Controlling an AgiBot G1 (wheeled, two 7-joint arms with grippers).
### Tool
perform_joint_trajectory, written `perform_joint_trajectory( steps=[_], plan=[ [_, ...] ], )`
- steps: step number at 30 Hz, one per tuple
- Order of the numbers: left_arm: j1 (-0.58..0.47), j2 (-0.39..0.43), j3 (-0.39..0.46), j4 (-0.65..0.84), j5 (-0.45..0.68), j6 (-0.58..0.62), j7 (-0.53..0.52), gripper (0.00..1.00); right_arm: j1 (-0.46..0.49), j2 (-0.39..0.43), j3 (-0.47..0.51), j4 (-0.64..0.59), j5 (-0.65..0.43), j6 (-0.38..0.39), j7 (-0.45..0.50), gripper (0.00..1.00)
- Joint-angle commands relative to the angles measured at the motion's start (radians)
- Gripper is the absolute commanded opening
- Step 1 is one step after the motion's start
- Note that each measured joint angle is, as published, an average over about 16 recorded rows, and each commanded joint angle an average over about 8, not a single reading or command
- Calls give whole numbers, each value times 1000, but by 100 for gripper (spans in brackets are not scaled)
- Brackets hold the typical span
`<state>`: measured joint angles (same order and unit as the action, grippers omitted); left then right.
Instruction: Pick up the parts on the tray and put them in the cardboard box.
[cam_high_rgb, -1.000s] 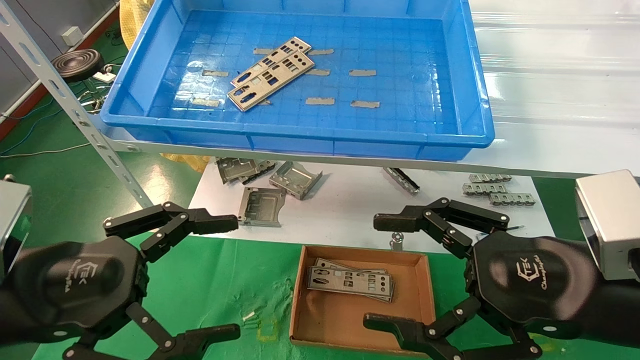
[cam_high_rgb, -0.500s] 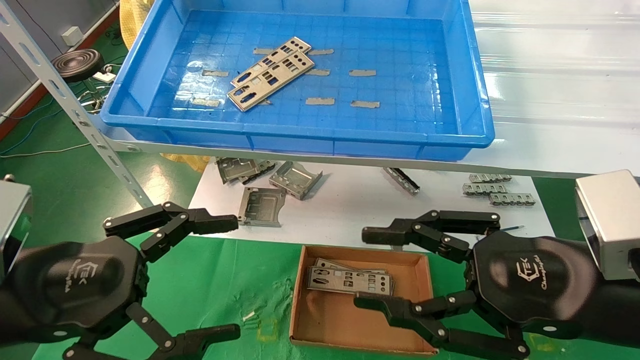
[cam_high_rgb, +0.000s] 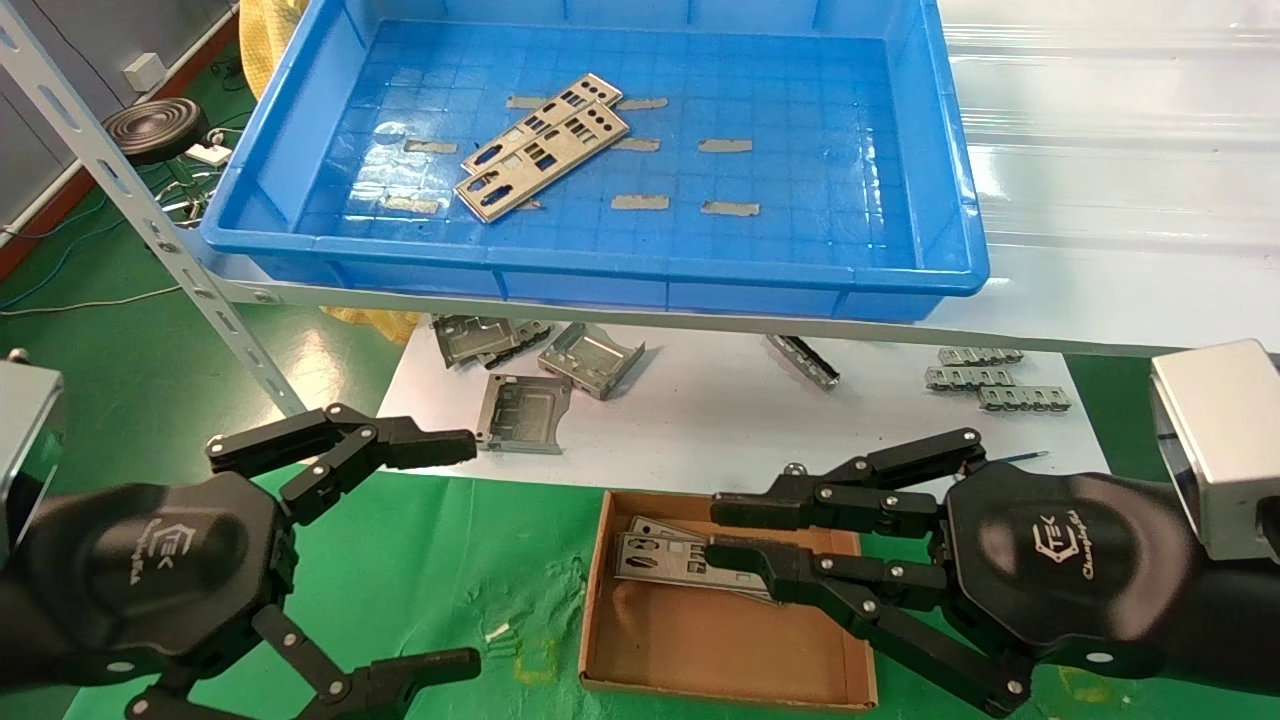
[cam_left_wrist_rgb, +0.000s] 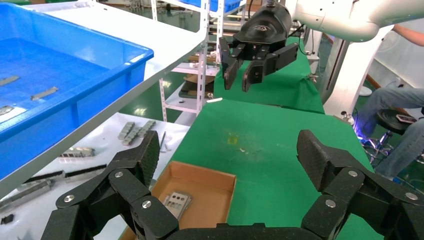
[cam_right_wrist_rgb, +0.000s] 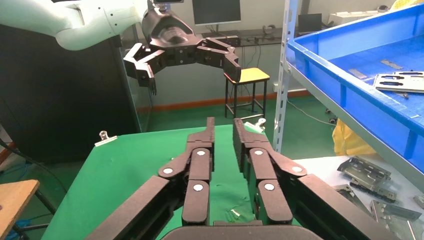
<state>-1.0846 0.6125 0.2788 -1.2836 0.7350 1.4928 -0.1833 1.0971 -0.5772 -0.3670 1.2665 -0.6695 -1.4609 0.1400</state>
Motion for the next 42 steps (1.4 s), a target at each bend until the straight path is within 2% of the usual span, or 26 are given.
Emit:
perform_joint_trajectory(
  steps=[1,7,12,20,26,33,42],
  plan=[
    [5,-1,0,0,-3,1,-1,100,0,0,0,0,0,0,0,0],
    [-78,17,1,14,35,-15,8,100,0,0,0,0,0,0,0,0],
    [-247,88,45,107,129,-25,-10,100,0,0,0,0,0,0,0,0],
    [-584,299,168,462,356,-44,11,100,0,0,0,0,0,0,0,0],
    [-769,465,243,761,516,-164,101,100,0,0,0,0,0,0,0,0],
    [-870,596,282,993,610,-335,169,100,0,0,0,0,0,0,0,0],
    [-937,671,317,1146,663,-362,184,100,0,0,0,0,0,0,0,0]
  ],
)
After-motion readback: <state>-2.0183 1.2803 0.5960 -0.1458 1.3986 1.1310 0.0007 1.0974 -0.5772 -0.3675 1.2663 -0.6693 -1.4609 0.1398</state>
